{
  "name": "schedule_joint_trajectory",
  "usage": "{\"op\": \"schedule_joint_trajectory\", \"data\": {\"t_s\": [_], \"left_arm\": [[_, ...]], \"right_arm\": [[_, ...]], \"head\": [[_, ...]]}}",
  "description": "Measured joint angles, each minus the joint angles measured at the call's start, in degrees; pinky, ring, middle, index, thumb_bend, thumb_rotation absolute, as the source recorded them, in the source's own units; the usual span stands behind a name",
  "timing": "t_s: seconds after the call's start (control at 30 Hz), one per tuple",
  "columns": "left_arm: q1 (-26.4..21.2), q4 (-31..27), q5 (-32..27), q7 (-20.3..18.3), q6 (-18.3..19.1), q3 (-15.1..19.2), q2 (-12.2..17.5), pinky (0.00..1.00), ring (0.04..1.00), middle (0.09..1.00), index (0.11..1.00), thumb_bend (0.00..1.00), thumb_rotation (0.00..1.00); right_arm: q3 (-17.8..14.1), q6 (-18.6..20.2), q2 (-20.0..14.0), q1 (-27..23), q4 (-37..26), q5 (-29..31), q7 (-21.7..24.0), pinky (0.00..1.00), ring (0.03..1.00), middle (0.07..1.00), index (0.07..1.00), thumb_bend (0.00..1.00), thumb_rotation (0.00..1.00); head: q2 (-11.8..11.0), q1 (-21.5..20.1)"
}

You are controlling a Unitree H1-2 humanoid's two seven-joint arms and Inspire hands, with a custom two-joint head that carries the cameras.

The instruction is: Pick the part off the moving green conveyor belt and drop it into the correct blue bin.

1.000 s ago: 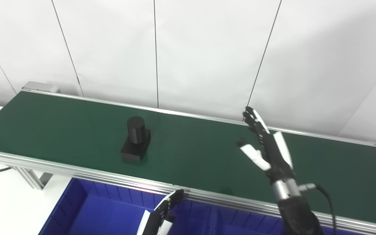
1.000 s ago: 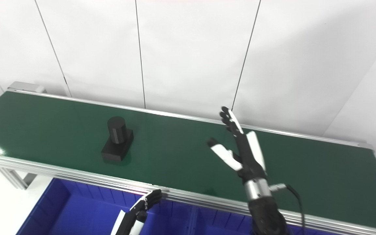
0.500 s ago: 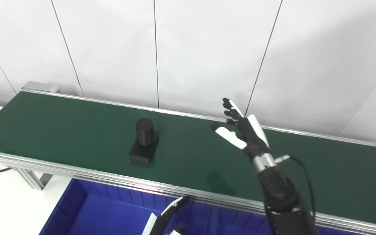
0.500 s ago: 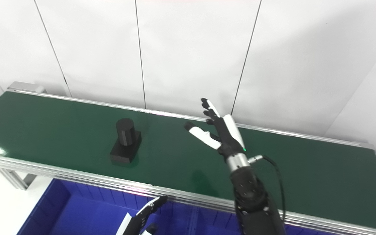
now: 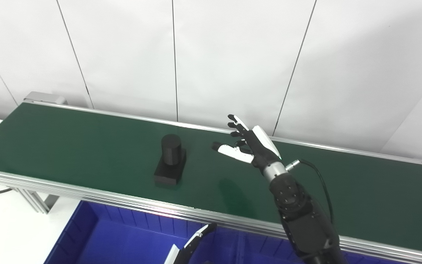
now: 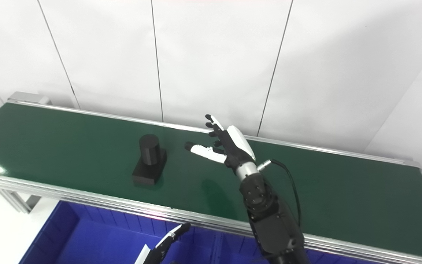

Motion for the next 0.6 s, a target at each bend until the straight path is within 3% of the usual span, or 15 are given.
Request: {"op": "schedule_joint_trajectory", "data": {"t_s": [0.33,0.6], "left_arm": [[0.45,-0.50,-0.54,0.02,0.00,0.18,-0.38,0.93,0.911,0.890,0.866,0.80,1.00],[0.71,-0.59,-1.31,0.00,0.00,0.16,-0.70,0.96,0.918,0.889,0.861,0.87,1.00]], "right_arm": [[1.55,1.08,1.59,-2.55,5.76,-2.42,-0.48,0.76,0.886,0.944,0.976,0.90,0.68],[2.68,1.00,3.38,-6.37,12.44,-3.04,-1.54,0.75,0.868,0.934,0.968,0.97,0.58]], "head": [[0.18,-0.18],[0.35,0.00]]}}
